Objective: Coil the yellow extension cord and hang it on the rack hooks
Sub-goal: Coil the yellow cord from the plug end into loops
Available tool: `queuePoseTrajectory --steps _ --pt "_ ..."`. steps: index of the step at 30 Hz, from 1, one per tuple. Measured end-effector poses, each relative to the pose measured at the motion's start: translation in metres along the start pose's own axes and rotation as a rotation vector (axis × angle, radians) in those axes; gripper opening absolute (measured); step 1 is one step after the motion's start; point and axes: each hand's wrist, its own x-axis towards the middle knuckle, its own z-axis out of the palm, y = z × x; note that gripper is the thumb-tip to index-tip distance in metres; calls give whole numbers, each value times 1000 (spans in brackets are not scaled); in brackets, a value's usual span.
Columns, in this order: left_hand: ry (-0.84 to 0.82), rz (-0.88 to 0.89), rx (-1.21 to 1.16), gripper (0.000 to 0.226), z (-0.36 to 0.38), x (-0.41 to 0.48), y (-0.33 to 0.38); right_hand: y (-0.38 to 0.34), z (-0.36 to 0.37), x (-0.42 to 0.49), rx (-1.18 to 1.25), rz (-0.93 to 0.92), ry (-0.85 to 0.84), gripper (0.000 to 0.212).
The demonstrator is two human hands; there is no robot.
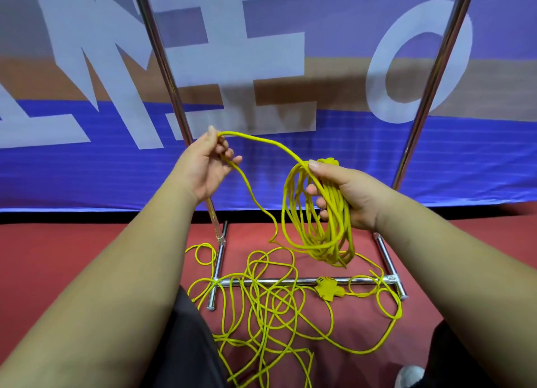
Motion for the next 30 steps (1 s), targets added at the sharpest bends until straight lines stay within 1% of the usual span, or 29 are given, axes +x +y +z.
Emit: queuePoseTrajectory --steps 4,5,7,8,11,13,17,19,21,22,24,26,28,30 --pt "-151 28 202 25 15 -12 -6 2 4 3 -16 25 -15 43" --pt "-185 30 268 25 18 -14 -8 2 4 4 -4 28 -36 40" --pt "-218 25 396 22 25 -16 -11 3 7 6 16 38 -91 27" --pt "-210 22 446 21 27 -17 -12 4 9 7 25 48 -110 22" --pt "-166 45 535 25 27 -15 -13 7 10 11 43 69 -124 28" --pt "-130 73 552 27 21 -11 -11 7 12 11 35 74 -129 29" --pt "-1 124 506 25 15 -5 -12 6 12 11 30 77 -134 23" --pt "16 120 449 25 14 -2 -13 5 11 12 27 85 -131 22" --pt "-20 103 455 25 12 0 -14 5 8 13 32 88 -100 19" --pt "-55 89 497 25 10 0 -15 4 6 14 38 80 -79 19" --pt "-151 59 674 17 4 -3 -17 1 2 15 80 48 -39 23" --pt "-270 -11 839 6 -2 -5 -19 -3 -2 16 149 7 6 32" --pt "-352 -106 885 5 -8 -5 -20 -8 -6 16 209 -30 40 27" --pt "-356 -146 896 11 -13 -3 -20 -13 -10 16 253 -66 64 20"
